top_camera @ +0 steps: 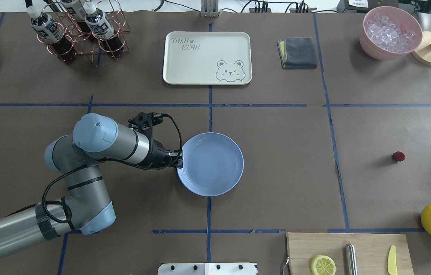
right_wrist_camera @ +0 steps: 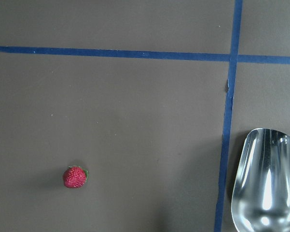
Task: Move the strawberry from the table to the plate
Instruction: 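Draw the left gripper back from the plate while the right arm reaches toward the strawberry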
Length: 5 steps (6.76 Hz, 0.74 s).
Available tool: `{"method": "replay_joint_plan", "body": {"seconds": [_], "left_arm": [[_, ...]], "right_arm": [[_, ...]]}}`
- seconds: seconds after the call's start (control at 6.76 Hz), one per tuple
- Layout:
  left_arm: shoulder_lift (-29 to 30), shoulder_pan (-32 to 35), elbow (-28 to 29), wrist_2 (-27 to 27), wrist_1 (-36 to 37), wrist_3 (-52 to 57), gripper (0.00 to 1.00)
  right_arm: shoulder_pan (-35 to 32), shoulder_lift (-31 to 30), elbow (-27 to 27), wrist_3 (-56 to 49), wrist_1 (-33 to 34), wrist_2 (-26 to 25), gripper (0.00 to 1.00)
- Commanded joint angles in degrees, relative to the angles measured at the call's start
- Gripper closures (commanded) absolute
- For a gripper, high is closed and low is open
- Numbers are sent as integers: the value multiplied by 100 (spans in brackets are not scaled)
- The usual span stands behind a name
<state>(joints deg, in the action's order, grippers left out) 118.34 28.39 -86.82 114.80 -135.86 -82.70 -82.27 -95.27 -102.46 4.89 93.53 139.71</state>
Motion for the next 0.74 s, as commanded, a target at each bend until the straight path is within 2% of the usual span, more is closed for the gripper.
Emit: {"method": "replay_joint_plan", "body": {"seconds": [0.0, 0.15, 0.3, 0.44, 0.59], "left_arm": [[-4, -1, -98, -62, -2, -18, 7], [-39, 34, -272, -80, -2, -35, 5], [-361, 52, -735, -159, 6, -236, 5], [-530, 244, -1036, -133, 67, -264, 1], [-766, 315, -1291, -11, 120, -264, 0]], "right_arm": [[236, 8, 33, 38, -315, 195, 0], [490, 8, 59, 569, -605, 214, 0], [806, -79, 59, 1375, -1313, 162, 0], [1271, -175, 94, 2340, -2147, -230, 0], [1841, -176, 103, 3429, -2808, -721, 0]]}}
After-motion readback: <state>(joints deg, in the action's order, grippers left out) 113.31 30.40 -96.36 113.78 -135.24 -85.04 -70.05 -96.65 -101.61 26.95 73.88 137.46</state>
